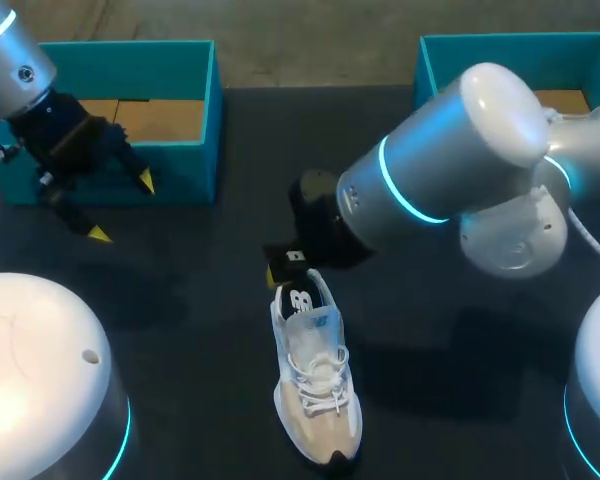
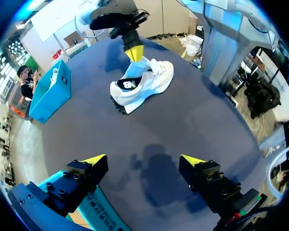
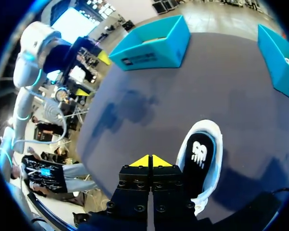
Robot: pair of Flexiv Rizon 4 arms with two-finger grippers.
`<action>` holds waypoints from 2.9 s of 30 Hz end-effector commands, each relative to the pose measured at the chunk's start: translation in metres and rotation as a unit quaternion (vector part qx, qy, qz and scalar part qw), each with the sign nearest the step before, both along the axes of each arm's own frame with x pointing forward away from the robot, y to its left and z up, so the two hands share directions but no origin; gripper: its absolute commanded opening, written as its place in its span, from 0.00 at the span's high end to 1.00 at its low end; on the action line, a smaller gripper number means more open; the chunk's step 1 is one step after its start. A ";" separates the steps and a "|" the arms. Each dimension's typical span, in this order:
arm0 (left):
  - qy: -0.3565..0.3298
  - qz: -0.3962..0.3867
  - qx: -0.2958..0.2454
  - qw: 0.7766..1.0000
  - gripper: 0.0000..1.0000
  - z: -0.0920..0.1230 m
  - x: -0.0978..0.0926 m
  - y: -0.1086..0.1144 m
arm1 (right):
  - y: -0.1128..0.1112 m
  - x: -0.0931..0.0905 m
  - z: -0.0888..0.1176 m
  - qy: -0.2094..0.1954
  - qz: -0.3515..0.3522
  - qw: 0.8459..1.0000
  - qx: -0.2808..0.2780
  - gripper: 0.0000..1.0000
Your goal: Take the shoe out of the shoebox, open the shoe tongue, remove and reinsert the insole, then place the shoe into the shoebox
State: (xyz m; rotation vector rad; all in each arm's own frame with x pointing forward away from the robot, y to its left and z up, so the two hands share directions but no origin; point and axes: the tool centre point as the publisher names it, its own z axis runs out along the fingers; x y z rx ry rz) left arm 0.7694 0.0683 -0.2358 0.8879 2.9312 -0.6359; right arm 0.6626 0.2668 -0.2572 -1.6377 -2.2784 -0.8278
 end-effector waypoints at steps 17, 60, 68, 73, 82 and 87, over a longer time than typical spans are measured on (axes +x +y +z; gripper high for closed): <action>0.032 0.008 0.038 0.999 0.00 0.000 0.054 0.034 | -0.011 0.013 -0.064 -0.016 -0.076 0.992 -0.101 1.00; 0.033 0.001 0.048 0.998 0.00 0.001 0.053 0.034 | -0.011 0.045 -0.105 -0.012 -0.154 0.977 -0.145 1.00; 0.033 0.001 0.048 0.998 0.00 0.001 0.053 0.034 | -0.003 0.035 -0.091 -0.023 -0.157 0.974 -0.159 1.00; 0.033 0.001 0.048 0.998 0.00 0.001 0.053 0.034 | -0.002 0.035 -0.102 -0.013 -0.158 0.976 -0.152 1.00; 0.033 0.001 0.048 0.998 0.00 0.001 0.053 0.034 | -0.005 0.042 -0.120 0.005 -0.159 0.977 -0.140 1.00; 0.033 0.001 0.048 0.998 0.00 0.001 0.053 0.034 | -0.006 0.038 -0.118 0.006 -0.163 0.977 -0.140 1.00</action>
